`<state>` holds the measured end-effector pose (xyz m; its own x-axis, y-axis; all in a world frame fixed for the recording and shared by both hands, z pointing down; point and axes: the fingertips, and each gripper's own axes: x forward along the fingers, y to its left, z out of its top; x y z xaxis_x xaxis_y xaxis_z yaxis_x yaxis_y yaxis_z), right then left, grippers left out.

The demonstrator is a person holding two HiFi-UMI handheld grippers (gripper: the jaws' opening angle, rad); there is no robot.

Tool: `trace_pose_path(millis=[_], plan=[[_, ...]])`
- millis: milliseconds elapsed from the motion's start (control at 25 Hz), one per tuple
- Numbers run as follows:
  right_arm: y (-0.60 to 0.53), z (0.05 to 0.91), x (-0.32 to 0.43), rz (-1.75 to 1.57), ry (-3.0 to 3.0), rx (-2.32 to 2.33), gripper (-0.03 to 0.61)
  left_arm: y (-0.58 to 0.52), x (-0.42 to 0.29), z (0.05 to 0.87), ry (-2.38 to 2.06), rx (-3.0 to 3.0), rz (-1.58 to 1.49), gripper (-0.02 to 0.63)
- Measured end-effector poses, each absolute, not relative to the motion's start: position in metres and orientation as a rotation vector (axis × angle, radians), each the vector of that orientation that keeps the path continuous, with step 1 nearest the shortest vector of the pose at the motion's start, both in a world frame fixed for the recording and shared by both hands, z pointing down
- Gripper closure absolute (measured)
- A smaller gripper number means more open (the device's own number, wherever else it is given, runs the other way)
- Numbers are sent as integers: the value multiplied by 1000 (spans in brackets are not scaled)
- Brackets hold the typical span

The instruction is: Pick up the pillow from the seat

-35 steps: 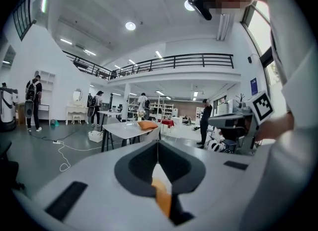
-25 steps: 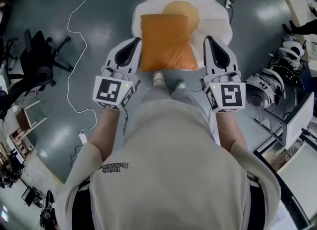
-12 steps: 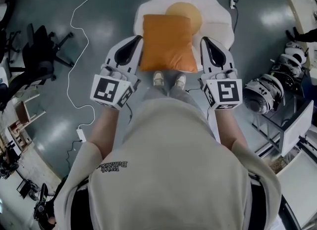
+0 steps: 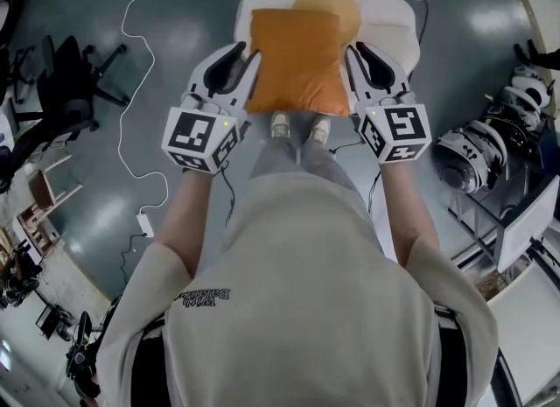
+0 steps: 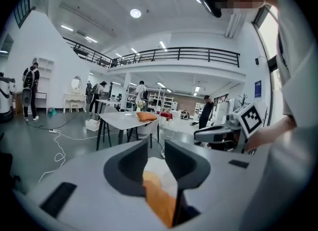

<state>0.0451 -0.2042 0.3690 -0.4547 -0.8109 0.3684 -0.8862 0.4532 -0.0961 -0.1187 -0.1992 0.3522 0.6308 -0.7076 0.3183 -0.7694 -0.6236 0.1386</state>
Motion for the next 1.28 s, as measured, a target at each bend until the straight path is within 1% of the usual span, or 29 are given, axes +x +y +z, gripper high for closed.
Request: trace_pose_path(millis=[40,80,240,360,560,640,760,1000,1160,1280], plan=[[-208,380,47,431,-2425,1447,470,-203,-117,360,-1198,2594,366,526],[-213,391,49,462,-2411,1432,448,-208,-115,369,-1196,2596,396,520],[-224,444,57,567,-2346,1389,393,-224,-112,420,-1177,2548,472,487],[-233,488,65,629,-2291,1381,368,-238,-116,458,-1174,2487,428,474],[-251,555,74,739,-2280,1395,296,-258,-128,535,-1146,2348,392,454],[-257,576,74,773,-2320,1398,284,-260,-128,573,-1087,2311,438,444],[-261,619,74,818,-2322,1374,261,-260,-124,634,-997,2266,521,410],[-265,710,75,854,-2262,1307,227,-260,-127,738,-953,2147,577,387],[-262,769,79,874,-2231,1318,169,-247,-130,802,-910,2100,691,387],[-251,813,86,932,-2176,1288,143,-235,-129,835,-896,2051,733,379]])
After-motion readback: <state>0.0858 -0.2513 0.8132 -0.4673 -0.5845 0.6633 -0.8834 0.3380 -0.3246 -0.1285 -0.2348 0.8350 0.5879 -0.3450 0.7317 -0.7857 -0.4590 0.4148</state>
